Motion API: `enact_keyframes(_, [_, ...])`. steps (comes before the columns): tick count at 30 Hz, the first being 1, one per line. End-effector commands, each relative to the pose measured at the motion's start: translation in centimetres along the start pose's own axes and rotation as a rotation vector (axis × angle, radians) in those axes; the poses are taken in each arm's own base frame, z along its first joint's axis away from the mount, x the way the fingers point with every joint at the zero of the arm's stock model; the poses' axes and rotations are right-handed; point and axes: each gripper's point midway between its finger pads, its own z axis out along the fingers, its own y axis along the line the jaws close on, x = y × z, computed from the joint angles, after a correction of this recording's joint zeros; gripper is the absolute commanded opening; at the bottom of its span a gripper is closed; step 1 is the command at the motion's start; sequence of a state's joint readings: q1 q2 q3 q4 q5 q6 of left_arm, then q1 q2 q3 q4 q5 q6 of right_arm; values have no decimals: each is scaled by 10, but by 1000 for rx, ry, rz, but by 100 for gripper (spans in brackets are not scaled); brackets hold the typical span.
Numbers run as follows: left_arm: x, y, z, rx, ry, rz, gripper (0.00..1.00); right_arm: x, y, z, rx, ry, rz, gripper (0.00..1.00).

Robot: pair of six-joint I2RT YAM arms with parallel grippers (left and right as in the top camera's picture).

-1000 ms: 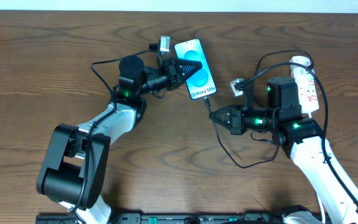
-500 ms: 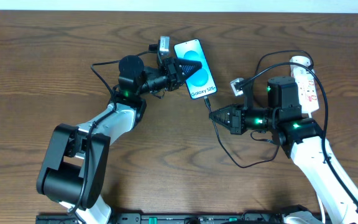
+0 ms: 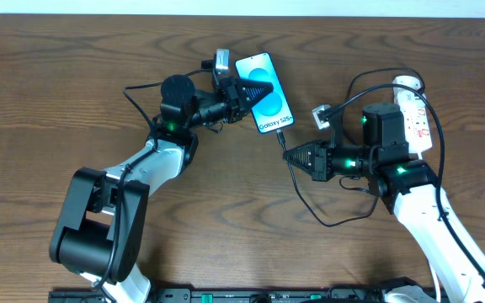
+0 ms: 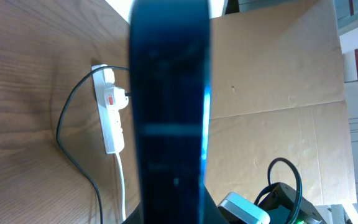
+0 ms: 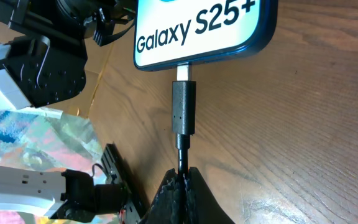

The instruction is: Plug charger to phone and switch on socket

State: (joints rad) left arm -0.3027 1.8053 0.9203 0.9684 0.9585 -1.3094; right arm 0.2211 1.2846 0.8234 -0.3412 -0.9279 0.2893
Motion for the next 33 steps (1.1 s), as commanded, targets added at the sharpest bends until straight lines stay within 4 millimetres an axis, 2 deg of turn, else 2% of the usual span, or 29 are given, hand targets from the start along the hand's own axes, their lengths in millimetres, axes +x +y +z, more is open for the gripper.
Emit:
enact_keyframes(1, [1,-19,3,37,20,37,7,-3,8,-2,-19,-11,-16,1])
enact_keyframes(21, [17,-22,6,52,100,54,8,-17,3,-3,18,-66,-54,1])
enact_keyframes(29, [15,-22,6,52,88,74,7,3,13,7,-10,11,7,1])
enact_keyframes(33, [15,-22,6,53,87,101,7,4,12,8,-2,12,9,1])
